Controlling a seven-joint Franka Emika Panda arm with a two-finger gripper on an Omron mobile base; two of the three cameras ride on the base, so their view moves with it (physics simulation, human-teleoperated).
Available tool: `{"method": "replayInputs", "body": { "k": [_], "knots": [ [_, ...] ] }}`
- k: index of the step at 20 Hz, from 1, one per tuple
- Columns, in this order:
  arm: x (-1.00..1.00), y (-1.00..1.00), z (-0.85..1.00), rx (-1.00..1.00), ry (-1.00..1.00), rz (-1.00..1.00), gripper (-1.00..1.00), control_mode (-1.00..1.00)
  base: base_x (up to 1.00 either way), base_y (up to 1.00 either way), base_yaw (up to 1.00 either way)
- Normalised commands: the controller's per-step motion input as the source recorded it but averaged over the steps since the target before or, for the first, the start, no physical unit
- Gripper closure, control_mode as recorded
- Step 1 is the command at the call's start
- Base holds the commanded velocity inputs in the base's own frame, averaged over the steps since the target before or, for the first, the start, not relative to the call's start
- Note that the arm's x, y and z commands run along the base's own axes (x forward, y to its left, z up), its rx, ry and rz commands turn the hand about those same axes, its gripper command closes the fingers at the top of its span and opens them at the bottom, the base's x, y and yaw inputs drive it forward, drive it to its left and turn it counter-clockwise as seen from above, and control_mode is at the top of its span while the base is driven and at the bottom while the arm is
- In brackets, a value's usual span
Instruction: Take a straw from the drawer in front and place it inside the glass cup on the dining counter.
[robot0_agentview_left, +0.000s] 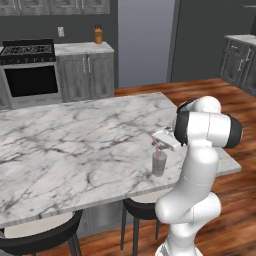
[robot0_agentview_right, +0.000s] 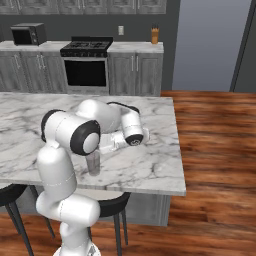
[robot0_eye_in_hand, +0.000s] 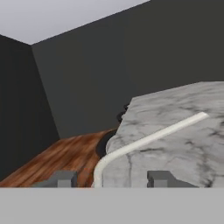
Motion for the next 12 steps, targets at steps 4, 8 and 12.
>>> {"method": "replayInputs", "body": {
  "k": [4,8,12],
  "knots": [
    [0.00,-0.14,0.00,-0.09,-0.17,0.00,-1.00,-1.00,0.00,0.00,0.00],
    [0.00,-0.09,0.00,-0.21,-0.26,-0.01,-1.00,-1.00,0.00,0.00,0.00],
    [0.00,-0.01,0.00,-0.27,-0.27,-0.07,-1.00,-1.00,0.00,0.00,0.00]
  ]
}}
